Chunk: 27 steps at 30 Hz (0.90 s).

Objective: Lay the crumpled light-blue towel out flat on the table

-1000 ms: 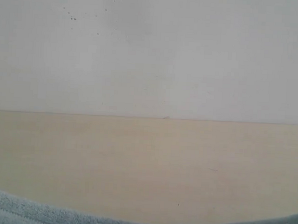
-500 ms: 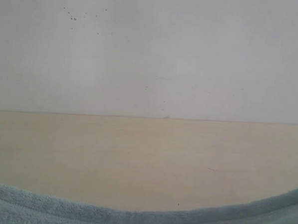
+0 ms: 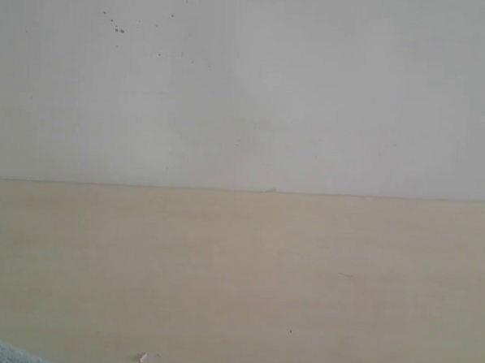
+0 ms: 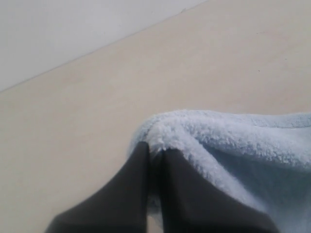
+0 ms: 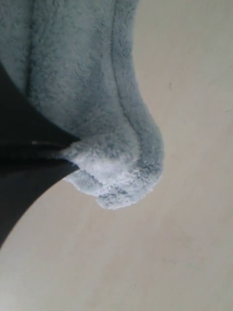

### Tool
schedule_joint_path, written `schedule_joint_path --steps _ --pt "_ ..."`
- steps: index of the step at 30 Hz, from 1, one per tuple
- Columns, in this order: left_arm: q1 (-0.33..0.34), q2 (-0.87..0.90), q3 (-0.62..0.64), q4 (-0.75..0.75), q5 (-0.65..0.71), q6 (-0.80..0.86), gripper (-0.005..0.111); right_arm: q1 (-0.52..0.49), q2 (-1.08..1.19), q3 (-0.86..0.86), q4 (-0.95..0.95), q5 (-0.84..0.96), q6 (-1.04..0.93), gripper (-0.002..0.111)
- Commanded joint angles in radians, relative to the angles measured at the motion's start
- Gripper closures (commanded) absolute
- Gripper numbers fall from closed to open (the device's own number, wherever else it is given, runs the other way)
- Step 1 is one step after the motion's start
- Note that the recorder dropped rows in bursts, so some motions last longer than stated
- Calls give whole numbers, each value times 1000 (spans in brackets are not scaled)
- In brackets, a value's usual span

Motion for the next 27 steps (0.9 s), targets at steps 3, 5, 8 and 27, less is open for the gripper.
schedule_joint_path --steps 3,5,8,27 --pt "-3 2 6 -9 -5 -11 103 1 12 97 16 -154 22 108" --pt "-3 2 6 -9 -5 -11 103 1 36 109 29 -150 20 108" --pt "-3 2 6 -9 -5 -11 103 1 73 109 33 -154 19 108" --pt "-3 2 6 -9 -5 -11 103 1 305 109 92 -435 29 61"
